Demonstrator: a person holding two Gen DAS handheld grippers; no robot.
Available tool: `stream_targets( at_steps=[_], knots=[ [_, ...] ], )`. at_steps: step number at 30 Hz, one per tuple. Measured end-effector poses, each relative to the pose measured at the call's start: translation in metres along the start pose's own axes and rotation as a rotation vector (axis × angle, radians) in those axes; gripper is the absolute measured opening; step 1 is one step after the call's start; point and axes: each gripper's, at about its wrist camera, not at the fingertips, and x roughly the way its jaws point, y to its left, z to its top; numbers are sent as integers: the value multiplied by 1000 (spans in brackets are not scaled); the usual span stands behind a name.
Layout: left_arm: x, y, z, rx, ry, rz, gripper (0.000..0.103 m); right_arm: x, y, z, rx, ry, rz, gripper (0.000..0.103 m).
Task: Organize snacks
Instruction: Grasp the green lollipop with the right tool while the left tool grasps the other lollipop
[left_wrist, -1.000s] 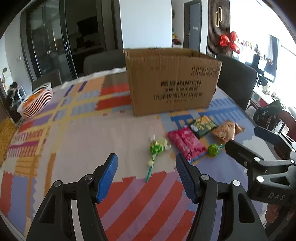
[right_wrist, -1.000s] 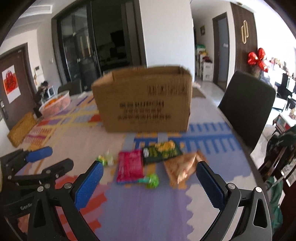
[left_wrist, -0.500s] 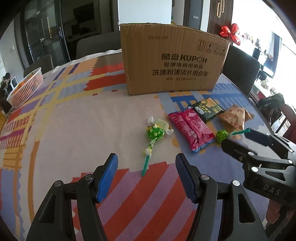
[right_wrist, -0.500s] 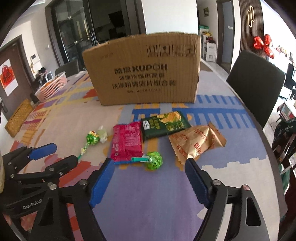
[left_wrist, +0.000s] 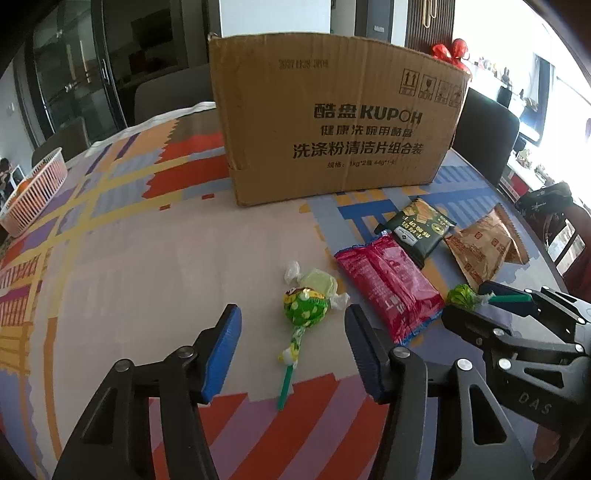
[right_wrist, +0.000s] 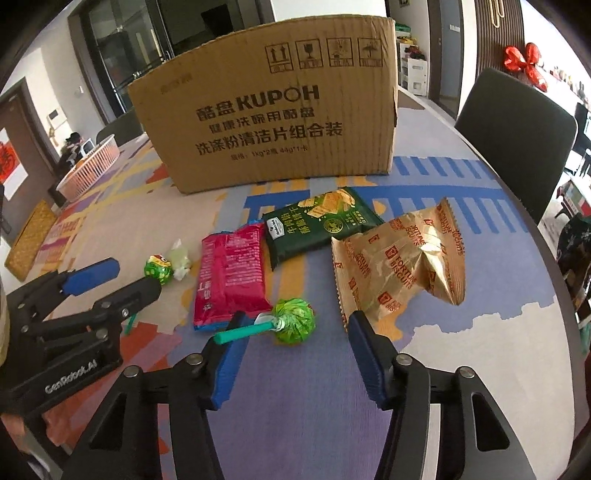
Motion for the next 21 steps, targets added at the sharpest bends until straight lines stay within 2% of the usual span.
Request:
stream_targets(
  at_steps=[9, 11, 17, 21],
  knots=[
    [15, -2, 5, -20, 35, -23, 35, 7, 1, 5, -13, 10, -2, 48],
    [16, -2, 5, -24, 41, -29, 27, 7, 0, 6, -11, 10, -1, 46],
    [14, -4, 4, -27, 42, -39, 27, 9, 1, 6, -26, 24, 9, 30],
    [6, -5, 3, -40, 35, -39, 27, 8, 1, 5, -24, 26, 30, 27]
  ],
)
